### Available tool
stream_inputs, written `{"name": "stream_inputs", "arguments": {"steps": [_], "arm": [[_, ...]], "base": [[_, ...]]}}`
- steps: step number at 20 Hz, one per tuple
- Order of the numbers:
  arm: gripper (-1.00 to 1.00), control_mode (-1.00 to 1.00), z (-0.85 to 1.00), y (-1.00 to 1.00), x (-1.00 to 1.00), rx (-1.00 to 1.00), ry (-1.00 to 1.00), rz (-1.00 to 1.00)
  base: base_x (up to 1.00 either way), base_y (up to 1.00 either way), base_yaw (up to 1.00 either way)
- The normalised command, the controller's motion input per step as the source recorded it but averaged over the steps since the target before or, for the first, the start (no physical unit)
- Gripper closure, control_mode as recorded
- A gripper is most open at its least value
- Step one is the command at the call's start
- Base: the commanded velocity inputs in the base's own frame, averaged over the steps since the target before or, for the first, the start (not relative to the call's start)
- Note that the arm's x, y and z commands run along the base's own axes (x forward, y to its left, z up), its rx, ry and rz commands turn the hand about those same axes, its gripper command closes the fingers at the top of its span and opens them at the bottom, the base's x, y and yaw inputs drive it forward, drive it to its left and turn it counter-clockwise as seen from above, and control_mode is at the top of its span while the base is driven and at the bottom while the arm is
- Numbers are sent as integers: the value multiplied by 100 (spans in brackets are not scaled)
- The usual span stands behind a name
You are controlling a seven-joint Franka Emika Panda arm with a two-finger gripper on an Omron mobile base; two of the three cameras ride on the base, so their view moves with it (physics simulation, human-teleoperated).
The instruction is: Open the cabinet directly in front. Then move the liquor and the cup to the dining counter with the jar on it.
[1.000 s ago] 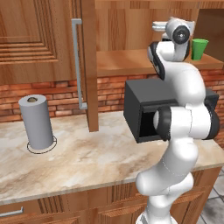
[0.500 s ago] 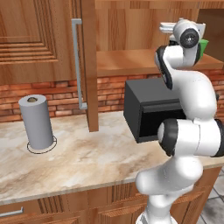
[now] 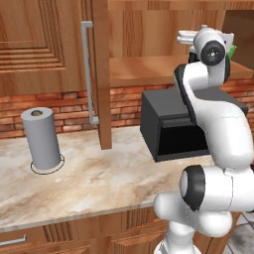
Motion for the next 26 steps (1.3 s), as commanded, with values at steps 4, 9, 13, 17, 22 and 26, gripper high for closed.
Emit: {"name": "stream_inputs", "arguments": {"steps": [4, 9, 13, 17, 22, 26], "arm": [[100, -100, 0, 31, -89, 0, 0, 0], [100, -100, -2, 26, -88, 0, 0, -2], [100, -100, -9, 18, -87, 0, 0, -4], [100, -100, -16, 9, -85, 0, 0, -7], [100, -100, -27, 2, -86, 0, -3, -8], [100, -100, -28, 1, -89, 0, -11, -12]], "base": [[0, 0, 0], [0, 0, 0], [0, 0, 0], [0, 0, 0], [0, 0, 0], [0, 0, 0]]}}
